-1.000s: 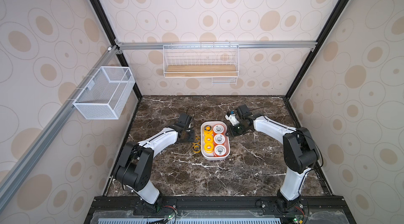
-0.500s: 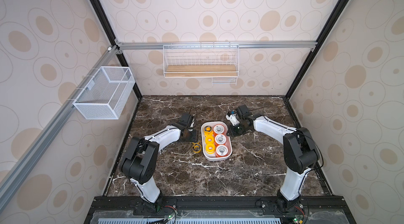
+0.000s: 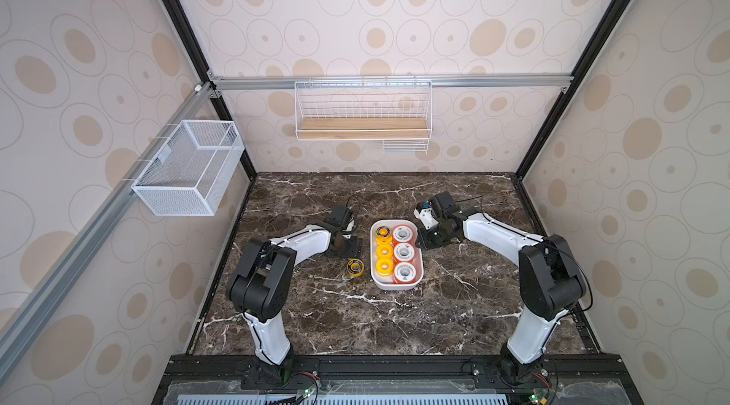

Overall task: Put the sealing tape into the storage box
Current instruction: Adjust the storage box at the center of the board, then pick up the sealing tape at the center of the board.

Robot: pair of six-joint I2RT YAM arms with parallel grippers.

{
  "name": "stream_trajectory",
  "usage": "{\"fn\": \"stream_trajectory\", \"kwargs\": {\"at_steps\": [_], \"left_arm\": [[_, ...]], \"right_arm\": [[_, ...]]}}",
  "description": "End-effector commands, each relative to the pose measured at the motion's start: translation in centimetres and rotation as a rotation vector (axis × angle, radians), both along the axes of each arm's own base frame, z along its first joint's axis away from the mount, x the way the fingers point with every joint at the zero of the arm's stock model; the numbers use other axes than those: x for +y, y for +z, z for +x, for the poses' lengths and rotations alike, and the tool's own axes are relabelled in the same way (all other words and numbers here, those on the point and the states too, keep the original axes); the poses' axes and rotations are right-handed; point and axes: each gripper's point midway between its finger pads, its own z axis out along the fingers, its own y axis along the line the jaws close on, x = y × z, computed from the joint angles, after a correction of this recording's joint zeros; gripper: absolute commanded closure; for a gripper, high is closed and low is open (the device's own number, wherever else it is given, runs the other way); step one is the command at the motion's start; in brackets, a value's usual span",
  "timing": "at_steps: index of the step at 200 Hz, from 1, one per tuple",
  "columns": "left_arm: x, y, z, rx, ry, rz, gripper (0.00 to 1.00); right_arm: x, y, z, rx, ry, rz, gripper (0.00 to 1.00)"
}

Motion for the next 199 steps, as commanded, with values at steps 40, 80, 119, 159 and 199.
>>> {"fn": "stream_trajectory", "kwargs": {"at_steps": [40, 80, 119, 159, 199], "left_arm": [[-0.8, -0.3, 1.0, -0.020, -0.047, 0.069, 0.28], [-0.4, -1.1, 0.9, -0.011, -0.056, 0.147, 0.33], [0.1, -0.3, 1.0, -0.036, -0.032, 0.160, 0.45], [0.2, 2.1, 0.9, -0.075, -0.020, 0.140, 0.44], [-0.2, 5.2, 0.6, -0.115, -0.017, 0.097, 0.45]], "right_arm": [[-1.4, -0.6, -1.3, 0.042, -0.026, -0.022, 0.78], [-1.0, -0.1, -1.4, 0.039, -0.022, 0.010, 0.75], [-1.2, 0.4, -1.3, 0.025, -0.029, 0.020, 0.64], [-1.5, 1.0, -1.2, 0.011, -0.047, 0.055, 0.56], [-2.1, 0.9, -1.2, 0.024, -0.061, 0.099, 0.56]]}}
